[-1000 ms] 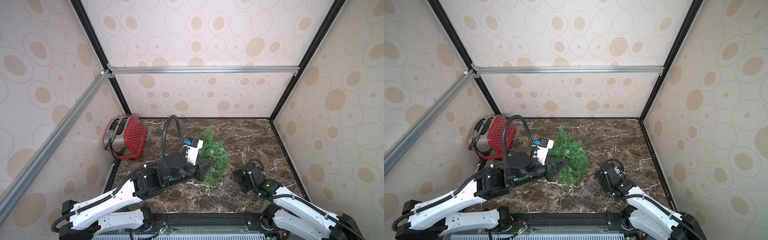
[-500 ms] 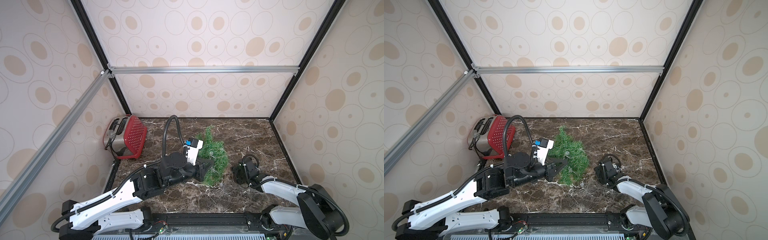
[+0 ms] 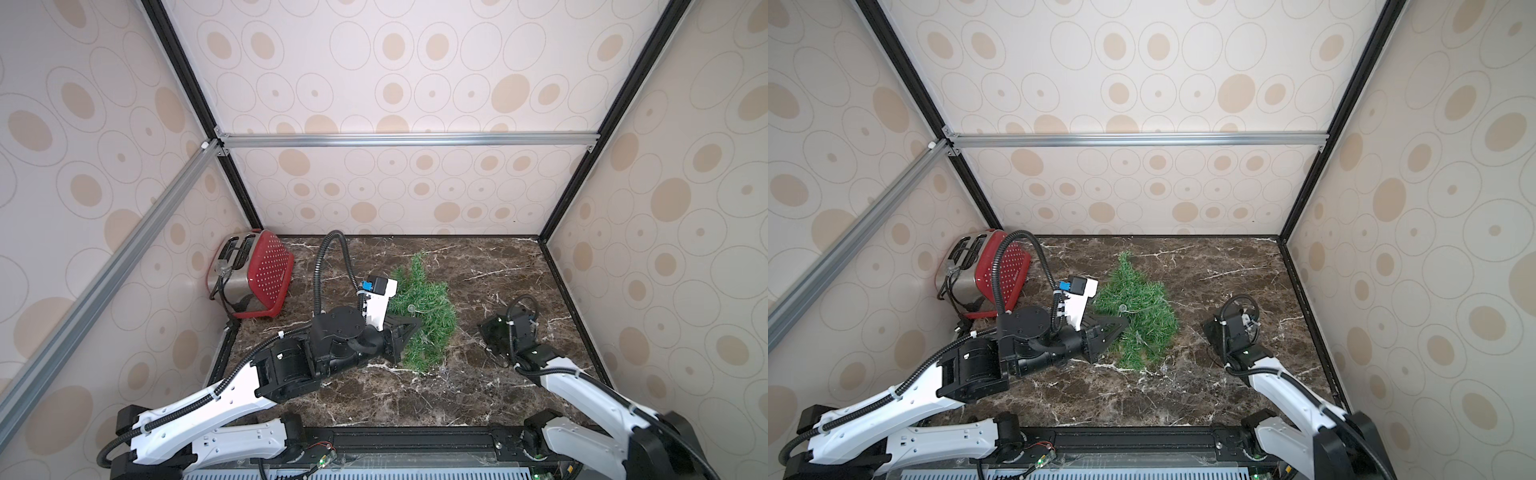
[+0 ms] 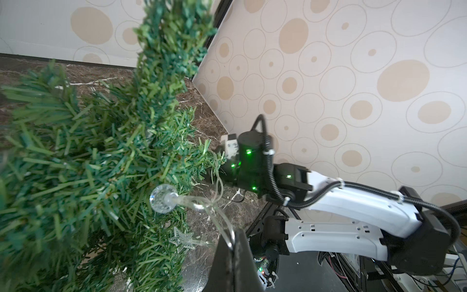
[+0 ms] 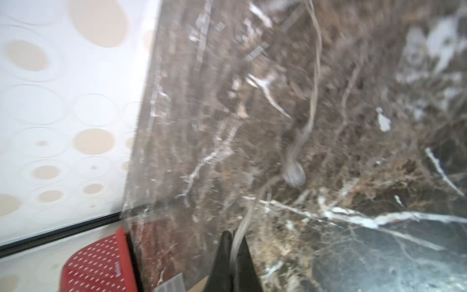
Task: Wrap string light around the christmas tree
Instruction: Wrap the light string around the Christmas tree.
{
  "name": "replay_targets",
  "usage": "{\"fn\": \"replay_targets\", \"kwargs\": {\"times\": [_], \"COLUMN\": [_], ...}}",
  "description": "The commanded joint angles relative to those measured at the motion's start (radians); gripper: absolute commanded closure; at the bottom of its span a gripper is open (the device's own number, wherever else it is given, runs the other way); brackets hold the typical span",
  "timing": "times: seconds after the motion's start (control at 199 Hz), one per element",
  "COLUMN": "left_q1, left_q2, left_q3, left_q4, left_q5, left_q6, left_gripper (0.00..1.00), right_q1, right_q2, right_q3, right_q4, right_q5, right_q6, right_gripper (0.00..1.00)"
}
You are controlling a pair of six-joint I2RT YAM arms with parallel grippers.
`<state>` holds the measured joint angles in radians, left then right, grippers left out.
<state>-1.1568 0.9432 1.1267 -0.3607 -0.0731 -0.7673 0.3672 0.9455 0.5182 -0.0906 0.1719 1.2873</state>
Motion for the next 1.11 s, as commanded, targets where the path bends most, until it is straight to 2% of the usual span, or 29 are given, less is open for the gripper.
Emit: {"fn": "replay_targets", "kwargs": {"times": [0.0, 0.086, 0.227, 0.489, 0.69, 0.962, 1.103], "left_q1": [-0.011, -0.011, -0.011, -0.011, -0.011, -0.011, -0.011], "left_q2": [-0.016, -0.017, -0.017, 0.004, 0.019, 0.022, 0.015], "left_q3": [-0.006, -0.020, -0.040, -0.046, -0.025, 0.045, 0.124], "left_q4": [-0.031, -0.031, -0.038, -0.080, -0.107, -0.164, -0.237], "left_q5": [-0.045, -0.052, -0.068, -0.121, -0.130, -0.116, -0.129], "left_q6": [0.005, 0.006, 0.005, 0.005, 0.016, 0.079, 0.161], "left_gripper": [1.00, 1.00, 1.00, 1.00, 0.86, 0.49, 0.39], "right_q1": [0.003, 0.009, 0.062, 0.190, 0.214, 0.215, 0.222], "right_q2": [-0.146, -0.203, -0.215, -0.122, -0.062, 0.043, 0.067], "right_q3": [0.092, 0.194, 0.410, 0.727, 0.869, 1.016, 1.053], "right_q4": [-0.182, -0.213, -0.260, -0.271, -0.259, -0.264, -0.259], "right_q5": [0.090, 0.047, 0.001, -0.120, -0.203, -0.300, -0.357], "right_q6": [-0.200, -0.319, -0.506, -0.792, -0.924, -0.959, -0.965], "right_gripper": [1.00, 1.00, 1.00, 1.00, 1.00, 1.00, 1.00]}}
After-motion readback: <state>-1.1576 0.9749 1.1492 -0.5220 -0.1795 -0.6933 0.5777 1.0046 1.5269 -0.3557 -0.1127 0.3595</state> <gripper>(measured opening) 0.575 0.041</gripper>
